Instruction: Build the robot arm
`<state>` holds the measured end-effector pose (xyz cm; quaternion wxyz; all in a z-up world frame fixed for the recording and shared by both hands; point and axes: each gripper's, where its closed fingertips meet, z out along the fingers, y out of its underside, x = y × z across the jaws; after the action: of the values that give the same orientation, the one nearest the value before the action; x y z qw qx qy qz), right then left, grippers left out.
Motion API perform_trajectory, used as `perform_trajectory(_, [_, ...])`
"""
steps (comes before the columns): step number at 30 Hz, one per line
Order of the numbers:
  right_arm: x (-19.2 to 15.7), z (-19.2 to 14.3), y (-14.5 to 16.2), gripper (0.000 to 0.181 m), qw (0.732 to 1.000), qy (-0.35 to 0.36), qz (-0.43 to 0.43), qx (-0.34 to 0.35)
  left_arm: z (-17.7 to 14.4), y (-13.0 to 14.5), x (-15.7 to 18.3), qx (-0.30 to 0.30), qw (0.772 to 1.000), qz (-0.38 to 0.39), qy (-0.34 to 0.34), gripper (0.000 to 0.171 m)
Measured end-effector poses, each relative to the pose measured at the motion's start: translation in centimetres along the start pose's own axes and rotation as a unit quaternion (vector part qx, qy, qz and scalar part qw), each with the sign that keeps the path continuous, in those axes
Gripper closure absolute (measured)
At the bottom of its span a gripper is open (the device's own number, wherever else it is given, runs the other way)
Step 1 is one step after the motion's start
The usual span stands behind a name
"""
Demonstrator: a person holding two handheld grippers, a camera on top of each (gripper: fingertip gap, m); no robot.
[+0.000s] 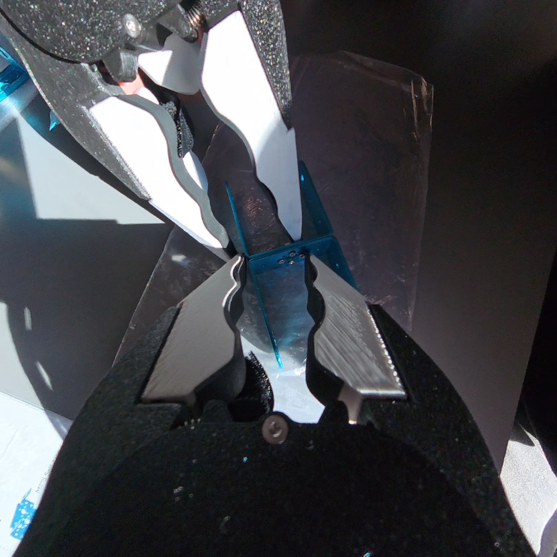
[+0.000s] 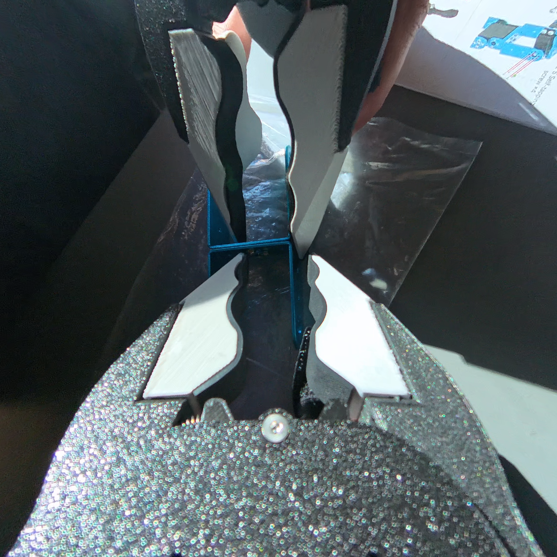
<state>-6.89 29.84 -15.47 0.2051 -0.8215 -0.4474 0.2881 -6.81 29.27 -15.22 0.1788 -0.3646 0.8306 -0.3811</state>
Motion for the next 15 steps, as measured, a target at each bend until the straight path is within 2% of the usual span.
perform_trajectory(5, [-0.16,-0.01,0.1,0.142,1.0,-0.001,0.003,-0.003,0.08,-0.03,0.08,-0.001,1.0,-0.002,0.005,0.134])
perform_trajectory(7, [-0.66,0.0,0.18,0.129,1.0,-0.022,0.005,-0.001,0.14,-0.01,0.06,-0.002,1.0,-0.001,0.002,0.134])
perform_trajectory(15, [-0.13,0.26,0.3,0.137,0.999,0.033,-0.027,-0.028,0.14,-0.02,0.06,-0.002,1.0,-0.003,0.003,0.134])
